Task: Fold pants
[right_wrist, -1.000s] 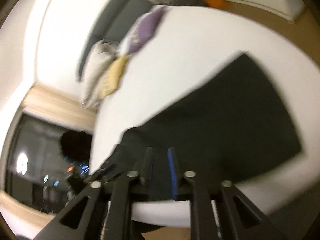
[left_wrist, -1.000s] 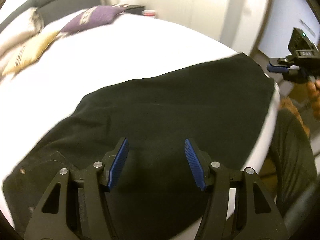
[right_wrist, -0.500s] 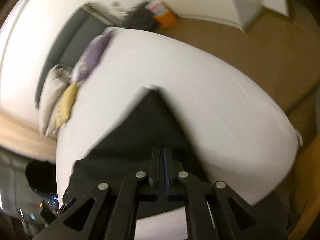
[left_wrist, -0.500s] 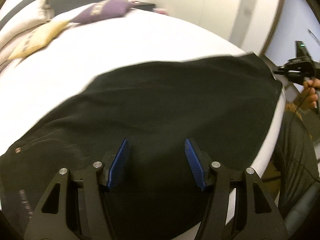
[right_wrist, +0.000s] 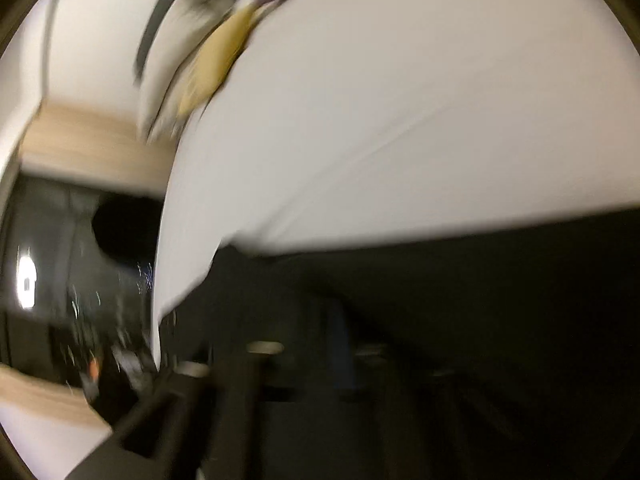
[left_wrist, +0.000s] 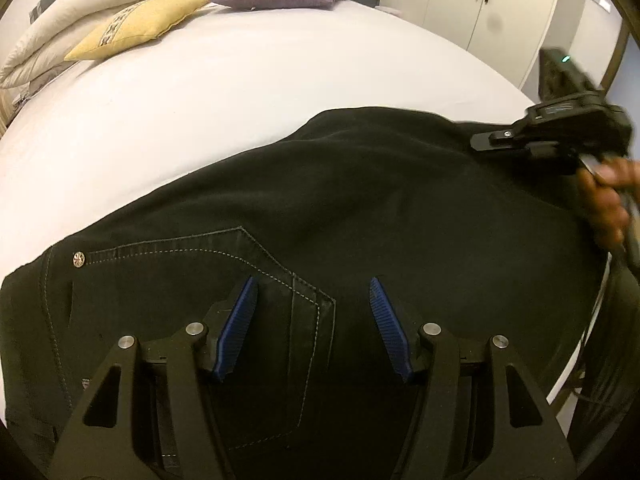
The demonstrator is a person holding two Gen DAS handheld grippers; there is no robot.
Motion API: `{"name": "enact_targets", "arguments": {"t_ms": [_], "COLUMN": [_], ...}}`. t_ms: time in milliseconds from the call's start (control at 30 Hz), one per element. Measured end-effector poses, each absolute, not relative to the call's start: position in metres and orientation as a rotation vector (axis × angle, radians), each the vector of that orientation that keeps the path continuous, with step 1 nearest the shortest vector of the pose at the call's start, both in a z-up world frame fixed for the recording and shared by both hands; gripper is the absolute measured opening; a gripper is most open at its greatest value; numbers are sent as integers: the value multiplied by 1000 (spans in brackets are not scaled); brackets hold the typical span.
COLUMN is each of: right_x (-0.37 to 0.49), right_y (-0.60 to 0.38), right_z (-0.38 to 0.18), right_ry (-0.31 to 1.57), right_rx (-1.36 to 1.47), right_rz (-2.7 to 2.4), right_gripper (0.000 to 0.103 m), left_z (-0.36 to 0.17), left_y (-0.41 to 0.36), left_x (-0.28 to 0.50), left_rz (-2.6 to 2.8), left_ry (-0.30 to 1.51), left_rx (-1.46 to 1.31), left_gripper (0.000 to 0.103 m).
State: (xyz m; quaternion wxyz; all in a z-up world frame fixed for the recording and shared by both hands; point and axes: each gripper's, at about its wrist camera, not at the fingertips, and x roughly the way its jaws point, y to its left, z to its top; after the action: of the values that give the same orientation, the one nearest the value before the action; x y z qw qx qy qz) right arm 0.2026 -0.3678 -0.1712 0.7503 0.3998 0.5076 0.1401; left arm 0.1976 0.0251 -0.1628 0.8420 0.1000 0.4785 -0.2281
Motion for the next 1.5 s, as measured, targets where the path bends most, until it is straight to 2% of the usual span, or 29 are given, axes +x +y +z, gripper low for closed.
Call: {"name": "enact_targets", "arguments": {"t_ms": [133,167,200,300,333,367,433,467,567,600,633,700,767,900,967,1033,1100,1133,1167,1200,1233,1300,1333,1367,1433,1467,1500], "right_x": [183,177,176,183,189,198,219,225,255,264,269,275,272,250,231,202,187,178,169,162,148,124,111,97,68,56,47], "right_y": [-435,-442,-441,-387,-363,-337,-270,-251,-197,-193,-204,-235,-264,-272,-255,-244,-234,-243,-265,-276,-302,-331,-344,-354,-370,-381,-398], "right_z": [-160,-153,-144,-112,-106,-102,-106,-112,-148,-158,-172,-182,-171,-142,-122,-123,-145,-154,-167,-169,-170,-161,-154,-146,-140,-145,-153], "right_ry": [992,977,961,961,969,980,1047,1082,1198,1213,1222,1179,1124,1069,1035,1051,1111,1133,1125,1123,1105,1053,1000,948,890,879,872], "right_rx": [914,935,931,877,858,834,785,761,678,665,719,846,792,836,795,743,723,722,766,792,832,872,896,922,929,913,909], "right_rz": [64,44,60,333,418,501,660,697,676,631,593,514,369,454,583,647,609,557,521,492,428,334,329,359,382,356,322], "right_gripper": [1,7,7,7,12,21,30,31,28,20,0,0,1,20,46,50,50,35,13,7,6,14,22,37,57,57,52], "left_z": [-164,-161,-156,-143,-140,-138,-140,-143,-160,-165,-168,-170,-167,-147,-144,-154,-174,-175,-174,-170,-167,-151,-144,-137,-135,-137,-140], "left_y": [28,29,31,40,45,54,69,81,116,125,135,148,157,161,162,169,176,178,178,175,173,164,159,146,116,95,75], "left_x": [193,192,190,195,196,201,207,211,219,218,213,203,198,191,191,198,200,199,199,199,199,185,181,173,169,164,160], "left_rz": [-481,-480,-485,-456,-435,-397,-349,-311,-223,-209,-218,-229,-232,-213,-182,-134,-145,-151,-149,-135,-119,-99,-111,-133,-184,-212,-238], "left_ry": [1002,998,986,941,932,927,936,946,990,1004,1000,970,952,872,861,901,910,896,898,905,905,868,851,837,849,857,866], "left_rx": [206,203,191,166,163,161,149,141,122,103,69,29,0,-17,3,25,31,15,13,35,50,55,47,40,63,98,128], "left_gripper": [58,57,58,58,58,58,58,58,58,58,58,58,58,58,58,58,58,58,58,58,58,58,58,58,58,58,58]}}
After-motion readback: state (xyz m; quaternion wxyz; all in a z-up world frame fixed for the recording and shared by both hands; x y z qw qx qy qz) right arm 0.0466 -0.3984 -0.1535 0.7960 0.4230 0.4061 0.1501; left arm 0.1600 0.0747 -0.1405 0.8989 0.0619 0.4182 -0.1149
